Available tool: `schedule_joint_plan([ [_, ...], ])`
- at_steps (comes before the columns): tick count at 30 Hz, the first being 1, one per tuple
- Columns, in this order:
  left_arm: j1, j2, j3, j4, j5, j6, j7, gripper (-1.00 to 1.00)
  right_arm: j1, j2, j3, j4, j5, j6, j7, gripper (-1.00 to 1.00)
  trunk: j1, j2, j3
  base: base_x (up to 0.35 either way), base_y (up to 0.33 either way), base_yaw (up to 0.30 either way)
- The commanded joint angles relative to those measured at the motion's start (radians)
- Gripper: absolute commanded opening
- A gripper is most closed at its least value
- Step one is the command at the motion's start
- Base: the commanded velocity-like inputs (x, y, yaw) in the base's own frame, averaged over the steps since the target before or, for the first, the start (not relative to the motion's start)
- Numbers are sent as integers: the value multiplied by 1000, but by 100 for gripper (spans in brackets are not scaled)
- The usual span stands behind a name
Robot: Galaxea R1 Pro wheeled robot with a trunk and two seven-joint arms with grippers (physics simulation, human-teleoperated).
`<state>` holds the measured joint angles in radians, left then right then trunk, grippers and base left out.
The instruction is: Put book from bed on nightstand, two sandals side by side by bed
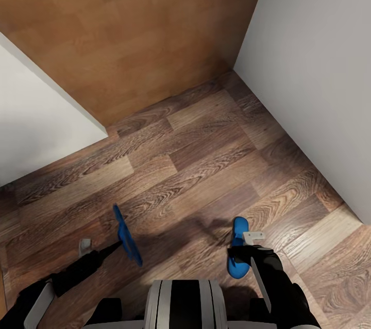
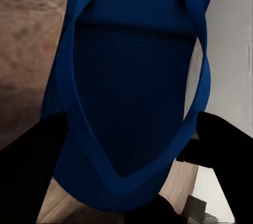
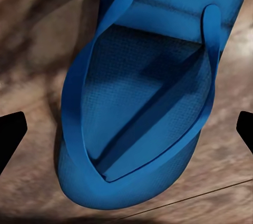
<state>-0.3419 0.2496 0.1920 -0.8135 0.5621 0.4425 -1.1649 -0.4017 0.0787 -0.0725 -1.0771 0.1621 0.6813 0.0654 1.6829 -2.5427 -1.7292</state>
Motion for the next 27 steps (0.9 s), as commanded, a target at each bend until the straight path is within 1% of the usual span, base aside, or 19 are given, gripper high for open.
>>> schedule_joint_plan([
  [1,0,0,0,-13,3,16,-3,-100,0,1,-3,-1,10,4,7,100,0,0,-1,0,0,0],
  [2,0,0,0,-40,3,34,-4,-100,0,1,-3,-1,10,4,7,100,0,0,-1,0,0,0],
  [3,0,-1,0,-78,4,70,-5,-100,0,1,-3,-1,10,4,7,100,0,0,-1,0,0,0],
  [5,0,-1,1,-110,8,102,-5,-100,0,1,-3,-1,10,4,7,100,0,0,-1,0,0,0],
  [7,0,-1,1,-132,20,124,-4,-100,0,1,-3,-1,10,4,7,100,0,0,-1,0,0,0],
  [11,0,-2,3,-143,35,135,1,-100,0,1,-3,-1,10,4,7,100,0,0,-1,0,0,0],
  [15,0,-3,-2,-143,36,135,10,-100,0,1,-3,0,11,4,7,100,0,0,-1,0,0,0],
  [23,0,-1,2,-144,38,137,7,-100,0,1,-3,3,11,4,7,100,3,-2,-31,0,0,0],
  [27,0,-1,1,-143,38,136,10,-100,0,1,-3,3,11,4,7,100,3,-2,-31,0,0,0],
])
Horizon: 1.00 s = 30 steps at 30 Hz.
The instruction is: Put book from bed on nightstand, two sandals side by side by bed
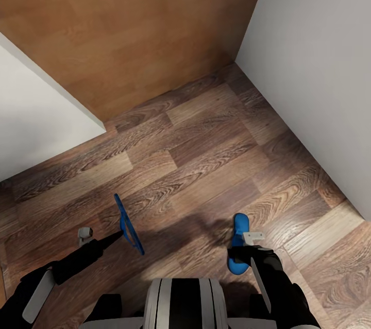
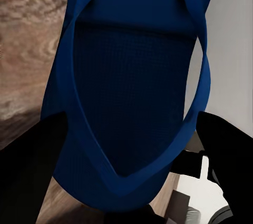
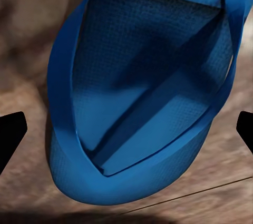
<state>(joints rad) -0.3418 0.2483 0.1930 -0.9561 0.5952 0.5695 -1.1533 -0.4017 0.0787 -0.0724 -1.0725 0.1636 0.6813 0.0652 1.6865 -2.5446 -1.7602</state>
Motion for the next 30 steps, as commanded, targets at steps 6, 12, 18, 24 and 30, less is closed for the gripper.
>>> schedule_joint_plan([
  [6,0,0,-1,2,5,9,0,-100,0,1,-3,-1,10,4,7,100,0,0,0,0,0,0],
  [12,0,0,-2,2,5,9,0,-100,0,1,-3,-1,10,4,7,100,0,0,0,0,0,0],
  [18,0,-1,-3,2,5,9,1,-100,0,1,-3,-1,10,4,7,100,0,0,0,0,0,0],
  [24,0,-1,-3,3,5,9,1,-100,0,1,-3,-1,10,4,7,100,0,0,0,0,0,0],
  [30,0,-1,-3,3,5,9,1,-100,0,1,-3,-1,10,4,7,100,0,0,0,0,0,0],
])
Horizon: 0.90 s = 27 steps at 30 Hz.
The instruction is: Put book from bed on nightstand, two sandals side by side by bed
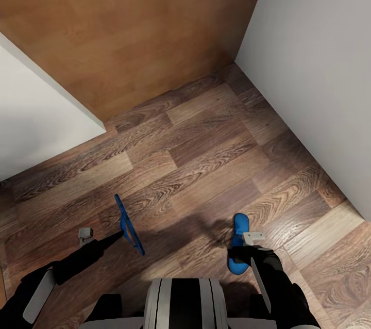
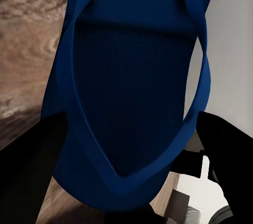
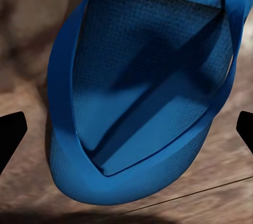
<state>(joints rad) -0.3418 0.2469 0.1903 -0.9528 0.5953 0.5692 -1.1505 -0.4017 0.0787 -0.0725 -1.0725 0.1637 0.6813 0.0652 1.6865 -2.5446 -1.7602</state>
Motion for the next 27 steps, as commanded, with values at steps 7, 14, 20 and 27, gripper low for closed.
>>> schedule_joint_plan([
  [7,0,0,1,0,5,9,-2,-100,0,1,-3,-1,10,4,7,100,0,0,-4,0,0,0],
  [14,0,1,1,0,5,9,-2,-100,0,1,-3,-1,10,4,7,100,1,-1,-12,0,0,0],
  [20,0,1,1,0,5,9,-2,-100,0,1,-3,-2,10,4,7,100,1,-1,-12,0,0,0],
  [27,0,1,1,0,5,9,-2,-100,0,1,-3,-3,10,4,7,-100,1,-1,-12,0,0,0],
])
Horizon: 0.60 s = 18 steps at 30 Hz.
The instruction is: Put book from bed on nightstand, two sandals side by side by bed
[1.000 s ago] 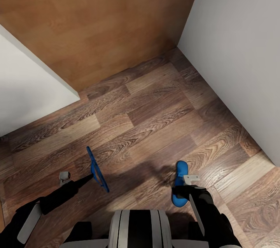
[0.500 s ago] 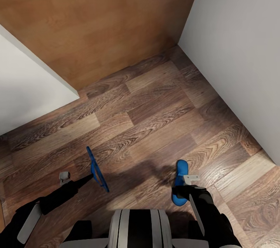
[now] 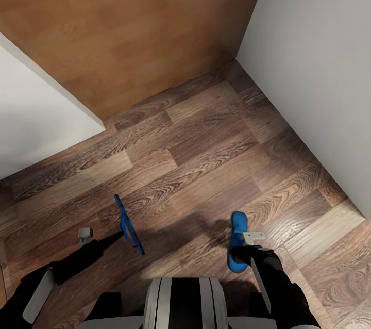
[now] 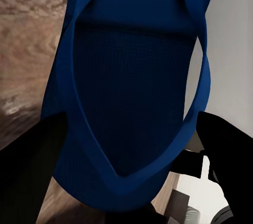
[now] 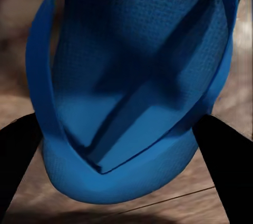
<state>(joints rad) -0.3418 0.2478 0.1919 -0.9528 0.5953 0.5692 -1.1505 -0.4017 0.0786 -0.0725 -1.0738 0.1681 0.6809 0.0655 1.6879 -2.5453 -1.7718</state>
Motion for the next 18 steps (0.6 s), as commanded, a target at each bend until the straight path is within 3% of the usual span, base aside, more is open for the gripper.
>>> schedule_joint_plan([
  [1,0,0,0,0,5,9,-2,-100,0,1,-2,-2,5,4,7,-100,0,0,0,0,0,0],
  [18,0,0,0,0,5,9,-2,-100,0,1,-3,-2,5,5,7,-100,0,0,0,0,0,0],
])
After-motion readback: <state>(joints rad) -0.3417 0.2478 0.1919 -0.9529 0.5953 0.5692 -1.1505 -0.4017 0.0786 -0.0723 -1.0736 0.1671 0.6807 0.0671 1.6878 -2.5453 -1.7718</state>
